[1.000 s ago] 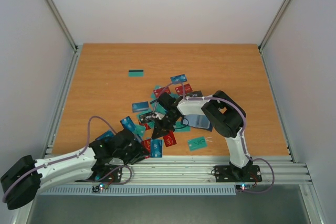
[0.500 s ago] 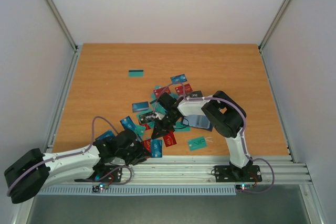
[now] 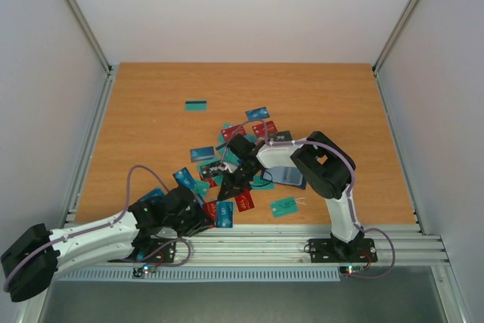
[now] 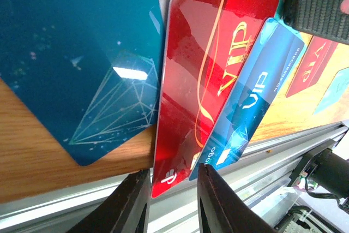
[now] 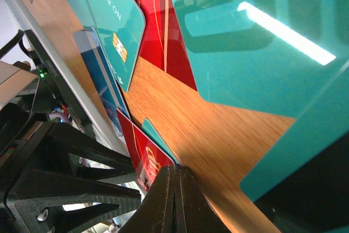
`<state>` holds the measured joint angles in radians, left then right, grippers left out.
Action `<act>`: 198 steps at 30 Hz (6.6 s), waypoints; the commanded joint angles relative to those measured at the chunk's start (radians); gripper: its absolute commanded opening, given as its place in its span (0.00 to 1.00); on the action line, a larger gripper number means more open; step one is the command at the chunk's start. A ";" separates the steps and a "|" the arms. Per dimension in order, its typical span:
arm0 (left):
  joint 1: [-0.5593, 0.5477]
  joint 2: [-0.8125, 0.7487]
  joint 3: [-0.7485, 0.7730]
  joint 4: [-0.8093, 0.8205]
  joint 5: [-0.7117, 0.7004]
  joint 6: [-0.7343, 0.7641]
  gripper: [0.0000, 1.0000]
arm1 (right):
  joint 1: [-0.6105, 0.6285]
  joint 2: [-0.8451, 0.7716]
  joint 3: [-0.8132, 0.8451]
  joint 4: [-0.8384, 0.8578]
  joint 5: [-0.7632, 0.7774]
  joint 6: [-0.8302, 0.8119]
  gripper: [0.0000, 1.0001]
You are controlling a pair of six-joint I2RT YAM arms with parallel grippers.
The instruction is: Put the credit cards into the card holder
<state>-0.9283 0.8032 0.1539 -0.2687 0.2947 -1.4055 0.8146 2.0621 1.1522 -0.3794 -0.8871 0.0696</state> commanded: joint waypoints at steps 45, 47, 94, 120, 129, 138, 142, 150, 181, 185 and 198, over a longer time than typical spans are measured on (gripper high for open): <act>0.007 0.176 0.165 0.160 -0.152 0.144 0.04 | 0.015 0.035 -0.008 -0.122 0.062 -0.010 0.01; 0.006 0.152 0.171 0.127 -0.160 0.148 0.00 | 0.015 0.024 -0.005 -0.123 0.066 -0.006 0.01; 0.154 1.236 1.283 -0.096 0.496 0.984 0.00 | -0.658 -0.355 -0.172 -0.603 0.461 -0.053 0.01; 0.178 1.373 1.323 -0.118 0.537 0.937 0.00 | -0.689 -0.290 -0.159 -0.610 0.434 -0.123 0.01; 0.178 1.417 1.360 -0.119 0.559 0.841 0.00 | -0.693 -0.295 -0.161 -0.610 0.427 -0.130 0.01; 0.178 1.439 1.358 -0.082 0.602 0.804 0.00 | -0.693 -0.304 -0.164 -0.613 0.424 -0.133 0.01; 0.178 1.403 1.341 -0.078 0.590 0.808 0.00 | -0.695 -0.307 -0.164 -0.615 0.425 -0.134 0.01; 0.178 1.335 1.269 -0.004 0.573 0.774 0.00 | -0.695 -0.310 -0.170 -0.612 0.419 -0.133 0.01; 0.166 1.401 1.290 0.020 0.574 0.756 0.00 | -0.695 -0.324 -0.175 -0.617 0.416 -0.135 0.01; 0.165 1.412 1.307 -0.004 0.563 0.773 0.00 | -0.695 -0.327 -0.162 -0.621 0.402 -0.144 0.01; 0.166 1.380 1.293 -0.033 0.541 0.800 0.00 | -0.705 -0.346 -0.121 -0.647 0.384 -0.163 0.01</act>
<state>-0.7597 2.1960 1.4296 -0.2787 0.8520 -0.6353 0.1177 1.7378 1.0100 -1.0088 -0.4908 -0.0738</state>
